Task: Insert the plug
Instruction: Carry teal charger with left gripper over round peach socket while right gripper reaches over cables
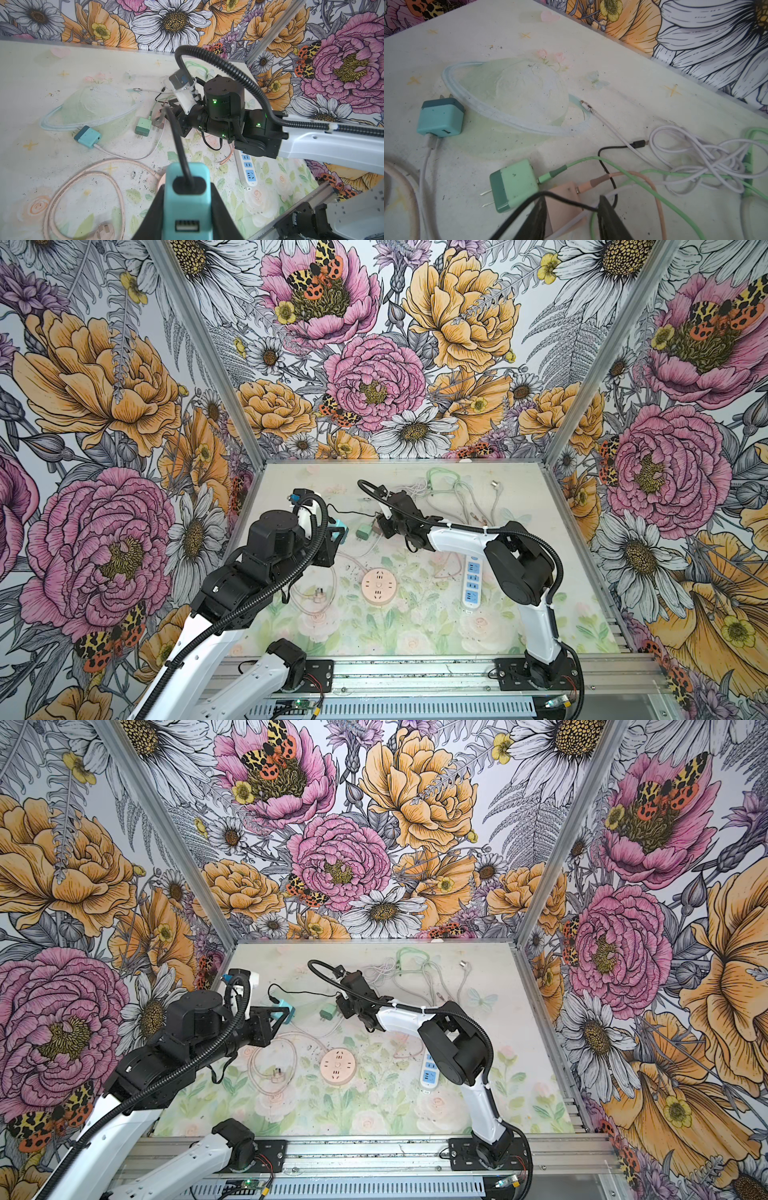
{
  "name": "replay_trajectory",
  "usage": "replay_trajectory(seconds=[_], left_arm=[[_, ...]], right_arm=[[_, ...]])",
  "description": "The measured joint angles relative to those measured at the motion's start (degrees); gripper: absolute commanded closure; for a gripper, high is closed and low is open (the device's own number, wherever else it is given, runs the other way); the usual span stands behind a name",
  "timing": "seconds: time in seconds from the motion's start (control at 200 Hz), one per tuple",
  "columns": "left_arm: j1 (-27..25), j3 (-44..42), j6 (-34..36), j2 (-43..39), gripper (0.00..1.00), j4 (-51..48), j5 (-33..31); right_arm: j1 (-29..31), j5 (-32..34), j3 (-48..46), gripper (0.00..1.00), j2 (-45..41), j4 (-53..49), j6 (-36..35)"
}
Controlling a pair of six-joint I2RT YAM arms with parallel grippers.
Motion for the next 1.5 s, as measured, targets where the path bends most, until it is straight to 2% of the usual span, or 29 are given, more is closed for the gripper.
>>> replay_trajectory(seconds=[0.095, 0.33, 0.53, 0.736, 1.011, 1.251, 1.351, 1.501], left_arm=[[0.46, -0.11, -0.02, -0.46, 0.94, -0.02, 0.37], [1.97, -1.53, -0.85, -2.4, 0.94, -0.09, 0.83], [3.02, -4.26, -1.7, -3.61, 0.94, -0.11, 0.79], [3.37, -7.02, -4.11, -3.76, 0.95, -0.13, -1.18], [3.37, -8.7, -6.1, -3.78, 0.95, -0.13, -4.63], [3.37, -12.28, -8.68, -5.79, 0.96, 0.07, -6.19], [3.37, -15.08, -10.14, -6.97, 0.96, 0.02, -6.51], [3.37, -17.55, -11.76, -7.85, 0.96, -0.15, -6.75]], right_arm=[[0.0, 0.81, 0.52, 0.8, 0.9, 0.55, -0.22], [0.0, 2.38, 0.52, 0.92, 0.94, 4.02, -1.18], [0.0, 3.74, 0.5, 0.92, -0.07, 5.99, -1.73], [0.0, 3.87, 0.55, 0.93, -4.81, 4.07, -1.68], [0.0, -1.4, 1.4, 0.96, -10.71, -3.13, 1.55], [0.0, -6.32, 1.38, 0.96, -12.2, -1.79, 5.01], [0.0, -10.38, 1.95, 0.96, -10.69, 1.31, 8.17], [0.26, -17.2, 8.26, 0.96, -2.1, 4.61, 14.36]])
